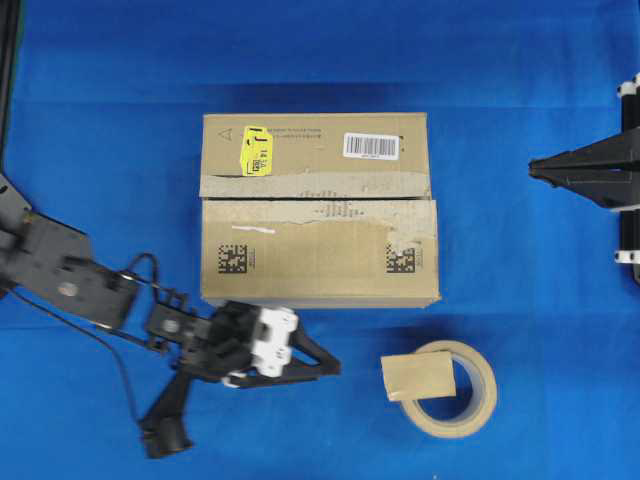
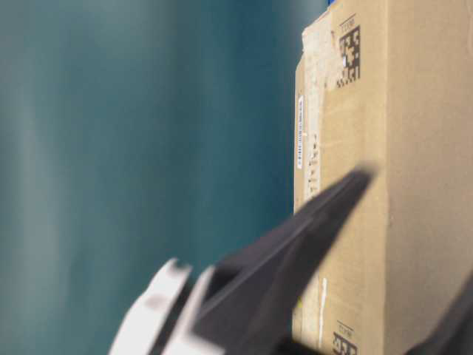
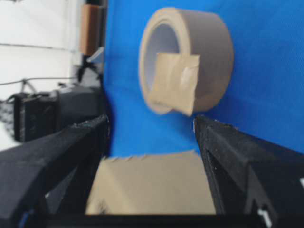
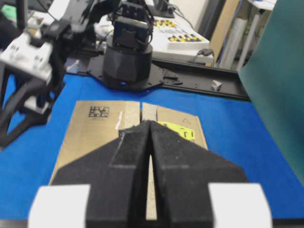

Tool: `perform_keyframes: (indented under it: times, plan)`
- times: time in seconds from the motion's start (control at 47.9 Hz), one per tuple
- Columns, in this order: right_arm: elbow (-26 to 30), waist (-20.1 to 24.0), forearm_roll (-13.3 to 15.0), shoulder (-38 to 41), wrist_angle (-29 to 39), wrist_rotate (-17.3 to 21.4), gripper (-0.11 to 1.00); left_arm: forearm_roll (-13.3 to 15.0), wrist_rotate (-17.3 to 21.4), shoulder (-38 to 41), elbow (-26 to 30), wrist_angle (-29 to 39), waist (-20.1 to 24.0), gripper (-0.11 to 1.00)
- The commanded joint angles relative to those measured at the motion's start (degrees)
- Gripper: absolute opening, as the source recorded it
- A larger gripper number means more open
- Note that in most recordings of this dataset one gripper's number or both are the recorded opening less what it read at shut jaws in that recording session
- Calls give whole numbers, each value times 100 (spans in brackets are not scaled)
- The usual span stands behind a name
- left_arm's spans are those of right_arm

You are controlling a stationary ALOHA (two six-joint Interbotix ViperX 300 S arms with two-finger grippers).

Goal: Apply tape along the seams of the closed cardboard box to seal it securely.
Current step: 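Grasp the loose tape end on the roll with the left gripper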

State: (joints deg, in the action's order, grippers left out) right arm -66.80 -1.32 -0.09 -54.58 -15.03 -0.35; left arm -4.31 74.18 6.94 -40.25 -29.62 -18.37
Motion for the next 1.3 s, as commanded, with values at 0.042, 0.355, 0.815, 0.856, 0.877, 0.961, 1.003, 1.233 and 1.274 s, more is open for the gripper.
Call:
perform_keyframes:
  times: [0.042, 0.355, 0.815, 0.856, 0.877, 0.961, 1.003, 1.233, 1.274]
  plan:
    - [141, -9, 18, 44, -62, -9, 0, 18, 18, 448, 519, -35, 18, 70]
    - [141, -9, 18, 44, -53, -9, 0, 9, 26, 1318, 1318, 97, 70, 70]
    - [114, 53, 26, 132, -44, -18, 0, 18, 9, 1529, 1591, 220, 149, 70]
    - [123, 53, 26, 132, -35, -18, 0, 18, -9, 1529, 1600, 246, 149, 69]
    - [114, 53, 26, 132, -35, -18, 0, 9, -53, 1529, 1600, 264, 149, 69]
    - [114, 53, 26, 132, -44, -18, 0, 18, -114, 1547, 1652, 422, 141, 64]
    - [123, 53, 26, 132, -44, -18, 0, 18, -123, 1556, 1679, 527, 123, 59]
    - [123, 53, 35, 132, -62, -18, 0, 53, -141, 1582, 1784, 712, 123, 5]
    - [123, 53, 26, 132, -53, -9, 0, 53, -158, 1582, 1775, 712, 123, 1]
